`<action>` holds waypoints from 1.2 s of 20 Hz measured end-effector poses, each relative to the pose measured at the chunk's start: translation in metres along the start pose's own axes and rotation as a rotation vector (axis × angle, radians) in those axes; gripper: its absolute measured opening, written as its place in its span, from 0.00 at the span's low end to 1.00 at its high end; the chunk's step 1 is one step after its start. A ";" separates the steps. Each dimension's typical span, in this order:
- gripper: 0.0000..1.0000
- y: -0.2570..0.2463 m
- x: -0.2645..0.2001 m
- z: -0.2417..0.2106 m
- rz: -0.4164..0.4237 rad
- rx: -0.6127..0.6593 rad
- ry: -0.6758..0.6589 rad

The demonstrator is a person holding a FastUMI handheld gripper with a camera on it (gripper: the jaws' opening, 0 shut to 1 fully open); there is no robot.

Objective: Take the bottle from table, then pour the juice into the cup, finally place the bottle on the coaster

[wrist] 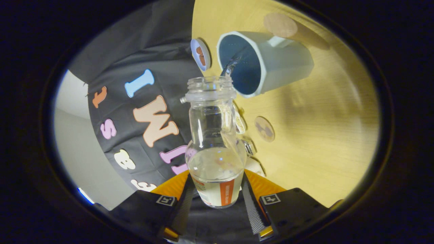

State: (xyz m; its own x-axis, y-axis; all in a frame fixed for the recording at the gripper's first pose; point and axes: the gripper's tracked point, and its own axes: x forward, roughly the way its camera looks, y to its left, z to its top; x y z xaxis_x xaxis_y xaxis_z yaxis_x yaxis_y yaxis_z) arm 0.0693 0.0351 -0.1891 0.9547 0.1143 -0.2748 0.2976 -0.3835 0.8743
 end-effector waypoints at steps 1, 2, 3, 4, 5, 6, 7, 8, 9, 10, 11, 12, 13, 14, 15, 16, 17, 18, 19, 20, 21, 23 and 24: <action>0.76 0.001 0.000 0.000 0.000 0.007 0.000; 0.76 0.000 -0.002 0.000 0.000 0.015 0.000; 0.76 0.002 0.002 -0.001 -0.001 0.024 0.001; 0.76 0.002 0.001 -0.001 -0.002 0.035 0.000; 0.76 0.003 0.002 0.000 -0.001 0.047 -0.001; 0.76 0.003 0.003 0.001 0.000 0.063 -0.003; 0.76 0.005 0.003 0.002 0.003 0.079 -0.008; 0.76 0.004 0.004 0.003 0.005 0.091 -0.010; 0.76 0.005 0.006 0.001 0.004 0.095 -0.010; 0.76 0.003 0.005 0.001 0.004 0.096 -0.007; 0.76 0.003 0.004 0.002 0.002 0.097 -0.006; 0.76 0.002 0.005 0.002 -0.001 0.099 -0.006; 0.76 0.003 0.005 0.002 -0.002 0.103 -0.005; 0.76 0.002 0.006 0.004 -0.004 0.108 -0.007; 0.76 0.001 0.007 0.004 -0.006 0.109 -0.007; 0.76 -0.002 0.006 0.005 -0.011 0.105 -0.008; 0.76 -0.003 0.007 0.004 -0.016 0.102 -0.008; 0.76 -0.004 0.006 0.004 -0.018 0.097 -0.008; 0.76 -0.004 0.007 0.003 -0.020 0.089 -0.009; 0.76 -0.004 0.008 0.004 -0.022 0.077 -0.011; 0.76 -0.005 0.008 0.005 -0.025 0.065 -0.013; 0.76 -0.006 0.008 0.005 -0.040 0.018 -0.022; 0.76 -0.011 0.008 0.005 -0.061 -0.026 -0.023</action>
State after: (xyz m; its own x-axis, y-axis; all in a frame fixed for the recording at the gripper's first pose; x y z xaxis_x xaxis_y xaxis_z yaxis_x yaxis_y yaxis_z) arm 0.0738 0.0359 -0.2025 0.9346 0.1158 -0.3364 0.3553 -0.3529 0.8656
